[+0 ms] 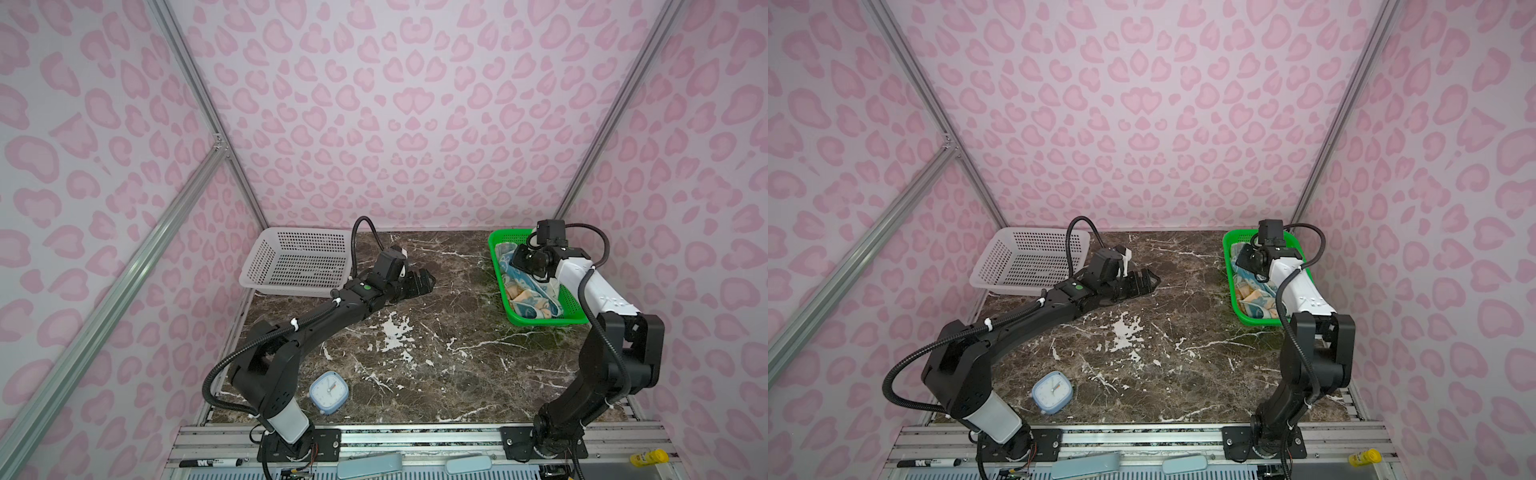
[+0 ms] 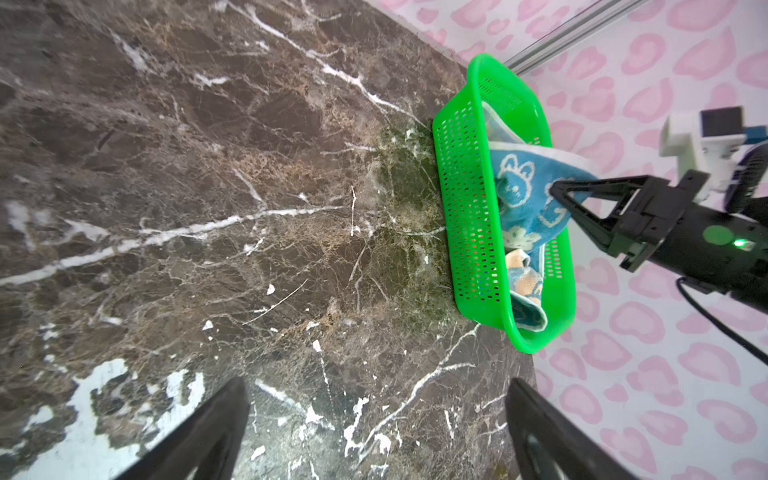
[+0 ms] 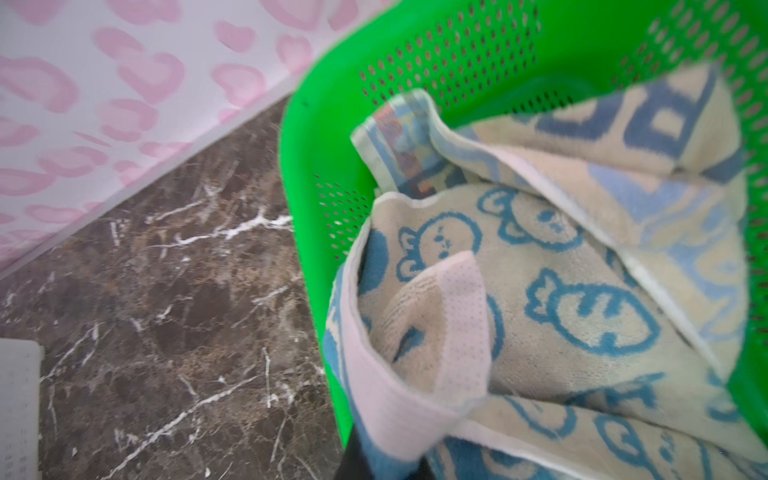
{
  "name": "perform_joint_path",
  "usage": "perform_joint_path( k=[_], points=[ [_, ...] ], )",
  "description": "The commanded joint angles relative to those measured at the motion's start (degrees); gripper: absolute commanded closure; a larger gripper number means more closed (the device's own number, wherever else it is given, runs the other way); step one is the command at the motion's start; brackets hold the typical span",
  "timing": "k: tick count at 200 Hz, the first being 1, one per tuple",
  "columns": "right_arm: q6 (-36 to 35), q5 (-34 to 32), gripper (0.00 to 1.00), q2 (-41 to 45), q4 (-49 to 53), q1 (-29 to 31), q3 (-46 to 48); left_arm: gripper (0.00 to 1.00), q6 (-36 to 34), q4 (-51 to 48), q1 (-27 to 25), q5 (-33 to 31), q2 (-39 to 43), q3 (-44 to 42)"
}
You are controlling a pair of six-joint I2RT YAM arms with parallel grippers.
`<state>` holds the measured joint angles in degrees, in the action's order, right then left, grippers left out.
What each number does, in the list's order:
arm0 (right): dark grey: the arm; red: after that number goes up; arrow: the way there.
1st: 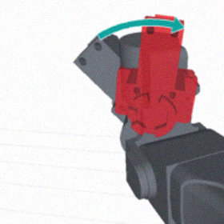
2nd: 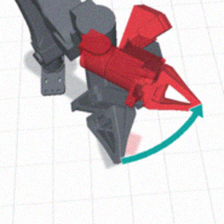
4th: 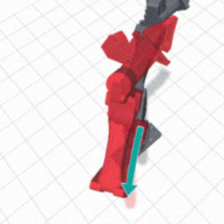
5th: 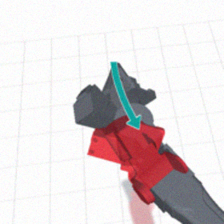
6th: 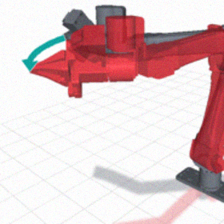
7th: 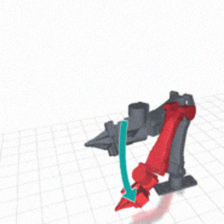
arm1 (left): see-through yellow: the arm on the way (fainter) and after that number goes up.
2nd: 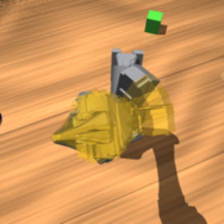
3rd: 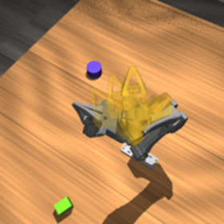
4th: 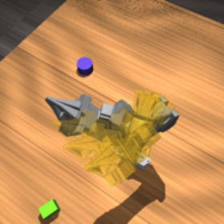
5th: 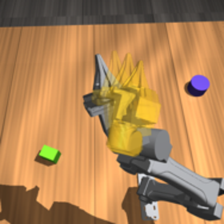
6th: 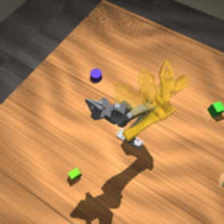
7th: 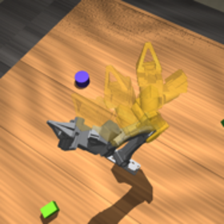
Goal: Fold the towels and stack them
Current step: 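Grasp a blue bunny-print towel in the green basket with the right gripper and lift it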
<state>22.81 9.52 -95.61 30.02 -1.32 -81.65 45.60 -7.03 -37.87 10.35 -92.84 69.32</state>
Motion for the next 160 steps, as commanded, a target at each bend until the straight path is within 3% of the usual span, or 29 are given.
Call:
perform_joint_path(
  k=[1,56,100,160],
  points=[
    [-4.32,-6.39,1.0,2.25,5.05,3.92,-5.59,0.03,-1.91,2.77,-0.02,-2.59,3.95,-1.76],
    [-9.75,-14.88,1.0,6.76,8.53,22.65,-17.73,0.03,-2.01,4.79,-0.19,-9.76,14.28,-8.43],
    [-8.15,-7.9,1.0,9.13,7.85,32.85,-26.22,0.03,-1.76,1.87,-0.19,-16.23,24.19,-13.92],
    [-1.07,2.19,1.0,8.65,4.64,34.28,-29.81,0.02,-1.84,0.82,-0.19,-19.44,31.25,-18.36]
  ],
)
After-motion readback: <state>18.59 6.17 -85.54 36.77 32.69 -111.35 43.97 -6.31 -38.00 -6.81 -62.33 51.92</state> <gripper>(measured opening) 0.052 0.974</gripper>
